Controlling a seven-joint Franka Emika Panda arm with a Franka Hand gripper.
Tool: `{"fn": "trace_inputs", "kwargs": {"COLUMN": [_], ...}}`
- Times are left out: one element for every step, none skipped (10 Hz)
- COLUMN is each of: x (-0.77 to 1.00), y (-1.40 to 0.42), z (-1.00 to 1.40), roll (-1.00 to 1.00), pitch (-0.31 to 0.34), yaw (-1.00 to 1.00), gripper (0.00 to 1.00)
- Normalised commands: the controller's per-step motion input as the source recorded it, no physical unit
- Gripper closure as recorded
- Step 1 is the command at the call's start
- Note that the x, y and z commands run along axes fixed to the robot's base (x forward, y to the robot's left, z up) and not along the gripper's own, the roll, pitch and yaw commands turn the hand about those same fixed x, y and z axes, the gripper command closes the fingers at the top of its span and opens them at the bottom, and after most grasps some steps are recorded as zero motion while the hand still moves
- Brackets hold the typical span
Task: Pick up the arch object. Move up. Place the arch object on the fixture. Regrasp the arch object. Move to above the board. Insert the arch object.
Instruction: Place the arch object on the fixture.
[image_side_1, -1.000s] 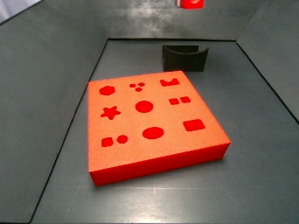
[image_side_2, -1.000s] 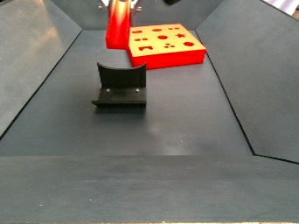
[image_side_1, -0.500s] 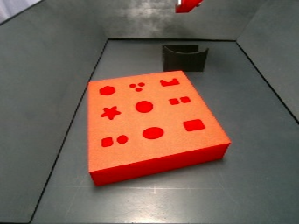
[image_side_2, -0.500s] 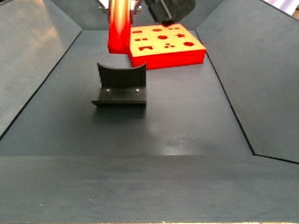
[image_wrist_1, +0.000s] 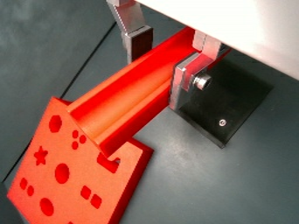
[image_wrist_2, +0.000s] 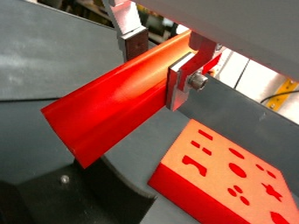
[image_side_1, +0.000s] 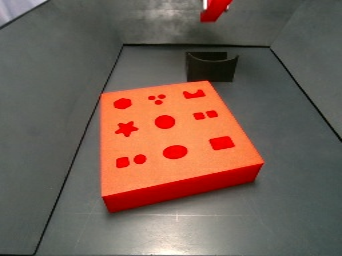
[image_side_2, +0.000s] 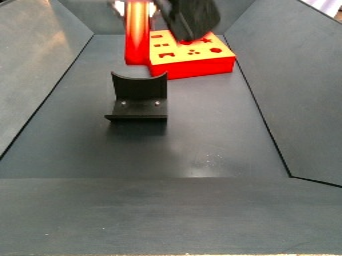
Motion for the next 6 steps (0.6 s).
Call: {"fn": "trace_inputs", "kwargs": {"x": [0.14, 0.16, 0.16, 0.16, 0.17, 0.18], "y": [0.14, 0.14, 0.14, 0.14, 0.13, 0.14], "z": [-1.0, -1.0, -1.0, -1.0, -1.0, -1.0], "roll": [-0.92, -0.71, -0.55, -0.43, -0.25, -0.19], "pitch": [0.202, 0.198, 0.169, 0.146, 0.096, 0.06], "yaw": [-0.09, -0.12, -0.15, -0.16, -0.18, -0.18], "gripper": [1.0, 1.0, 1.0, 1.0, 1.0, 1.0]}}
